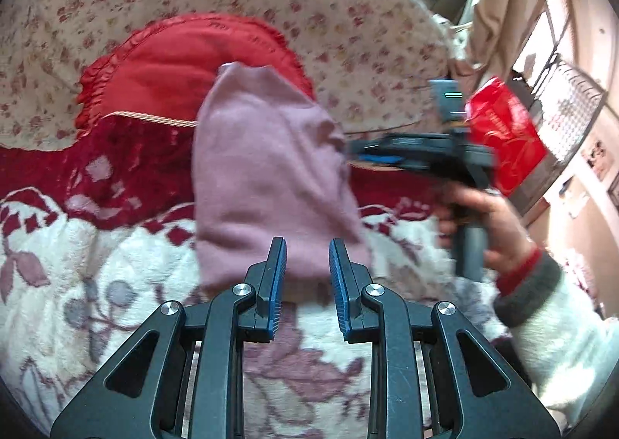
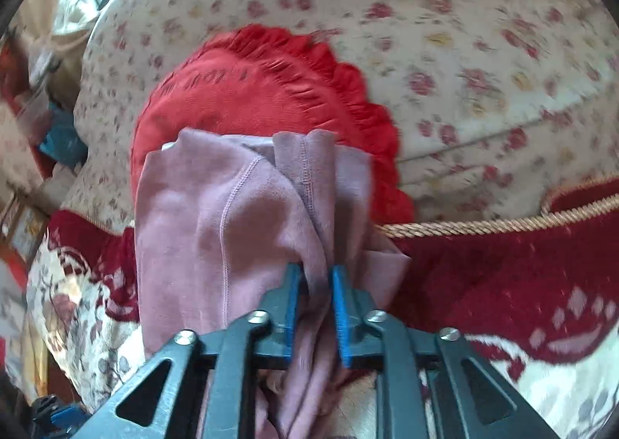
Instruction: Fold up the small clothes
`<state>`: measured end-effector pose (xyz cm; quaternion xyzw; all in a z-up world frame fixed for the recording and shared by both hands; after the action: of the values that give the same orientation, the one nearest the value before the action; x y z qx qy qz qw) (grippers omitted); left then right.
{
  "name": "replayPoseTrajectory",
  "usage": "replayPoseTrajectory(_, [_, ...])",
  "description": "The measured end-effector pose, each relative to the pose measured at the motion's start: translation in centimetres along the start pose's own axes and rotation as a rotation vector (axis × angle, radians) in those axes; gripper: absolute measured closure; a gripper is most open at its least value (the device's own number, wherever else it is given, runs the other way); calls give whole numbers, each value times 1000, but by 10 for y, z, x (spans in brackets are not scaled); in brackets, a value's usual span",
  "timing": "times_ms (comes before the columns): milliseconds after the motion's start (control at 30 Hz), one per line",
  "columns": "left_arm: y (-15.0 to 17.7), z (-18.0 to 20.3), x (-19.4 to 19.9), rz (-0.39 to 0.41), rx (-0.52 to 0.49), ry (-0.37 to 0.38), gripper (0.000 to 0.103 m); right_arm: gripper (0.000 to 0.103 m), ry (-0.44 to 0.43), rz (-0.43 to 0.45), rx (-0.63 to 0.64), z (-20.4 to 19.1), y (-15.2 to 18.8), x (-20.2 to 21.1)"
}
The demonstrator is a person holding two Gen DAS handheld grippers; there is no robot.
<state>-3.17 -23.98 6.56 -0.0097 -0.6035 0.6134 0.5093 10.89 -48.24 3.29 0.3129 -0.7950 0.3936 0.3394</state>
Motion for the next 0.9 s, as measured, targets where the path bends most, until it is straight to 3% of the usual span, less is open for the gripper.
replayPoseTrajectory(67, [2, -6, -8, -15, 4, -11, 81, 75, -1, 20, -1, 1, 6, 23])
replayPoseTrajectory(133, [2, -12, -19, -28, -4, -26, 81, 75, -36, -16, 26, -9, 24, 32])
replayPoseTrajectory(267, [8, -18, -48, -86, -9, -50, 81, 75, -76, -102, 115, -35, 78, 18])
replayPoseTrajectory(333, [14, -23, -65, -131, -13, -74, 81, 75, -42, -115, 162, -39, 93, -1])
replayPoseTrajectory(367, [20, -27, -76, -168, -5, -76, 81, 75, 18, -116, 176, -32, 96, -13])
replayPoseTrajectory(400, [26, -29, -87, -210, 1, -68, 81, 75, 74, -110, 167, -21, 97, -25])
replayPoseTrajectory(433, [30, -33, -93, -237, 6, -72, 81, 78, 63, -118, 118, -12, 96, -33])
replayPoseTrajectory(567, [16, -39, -79, -212, -9, -85, 79, 78, -5, -116, 23, -3, 88, -17])
replayPoseTrajectory(633, [0, -44, -70, -169, -13, -90, 56, 76, -17, -64, 23, -2, 81, -3])
replayPoseTrajectory(667, [-9, -48, -66, -141, -1, -90, 35, 74, -38, -46, 15, -1, 77, 0])
replayPoseTrajectory(700, [-21, -54, -63, -103, 26, -83, 26, 60, -60, -37, -4, 2, 73, 0])
replayPoseTrajectory(733, [-28, -59, -63, -81, 52, -75, 26, 43, -66, -37, -33, 7, 71, -3])
replayPoseTrajectory(767, [-35, -64, -64, -72, 77, -63, 26, 38, -64, -40, -59, 12, 70, -8])
replayPoseTrajectory(900, [-43, -92, -85, -102, 162, -28, 26, 38, -156, -79, -151, 25, 74, -26])
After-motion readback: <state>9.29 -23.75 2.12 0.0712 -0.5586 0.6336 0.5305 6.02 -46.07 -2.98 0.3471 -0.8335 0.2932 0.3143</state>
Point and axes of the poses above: each gripper's, at about its wrist camera, not at the fingertips, and x roughly against the way its jaws point, z to its right, y to its underside, the point moved 8 cm from there along -x, roughly the way its jaws point, and after that the axes turned 13 degrees about -x, right-handed, at the moved point
